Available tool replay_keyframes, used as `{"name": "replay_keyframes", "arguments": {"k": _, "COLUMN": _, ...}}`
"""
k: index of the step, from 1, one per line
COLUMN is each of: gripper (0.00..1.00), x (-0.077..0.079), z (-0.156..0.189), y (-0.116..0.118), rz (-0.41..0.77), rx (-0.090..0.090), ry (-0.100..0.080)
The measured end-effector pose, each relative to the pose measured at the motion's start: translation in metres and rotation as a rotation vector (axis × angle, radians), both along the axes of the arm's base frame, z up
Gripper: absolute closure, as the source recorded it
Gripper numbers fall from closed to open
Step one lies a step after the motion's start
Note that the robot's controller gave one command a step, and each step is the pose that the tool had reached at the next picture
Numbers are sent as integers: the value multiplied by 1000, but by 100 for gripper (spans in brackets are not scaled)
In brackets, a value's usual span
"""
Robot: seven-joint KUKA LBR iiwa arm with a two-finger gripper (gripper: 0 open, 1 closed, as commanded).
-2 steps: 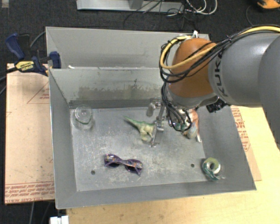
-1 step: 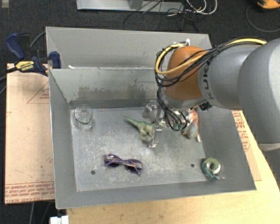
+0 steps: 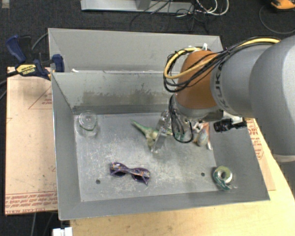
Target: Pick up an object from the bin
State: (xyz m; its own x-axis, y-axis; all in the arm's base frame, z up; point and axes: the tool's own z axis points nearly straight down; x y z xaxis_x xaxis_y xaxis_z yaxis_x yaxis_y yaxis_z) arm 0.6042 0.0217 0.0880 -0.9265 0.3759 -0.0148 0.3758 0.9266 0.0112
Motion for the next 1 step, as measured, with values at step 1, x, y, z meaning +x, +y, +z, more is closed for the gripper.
{"name": "replay_keyframes", "arguments": {"k": 1, "gripper": 100, "x": 0, "z": 0, "y": 0, "rz": 0, "rx": 0, "ry": 0}}
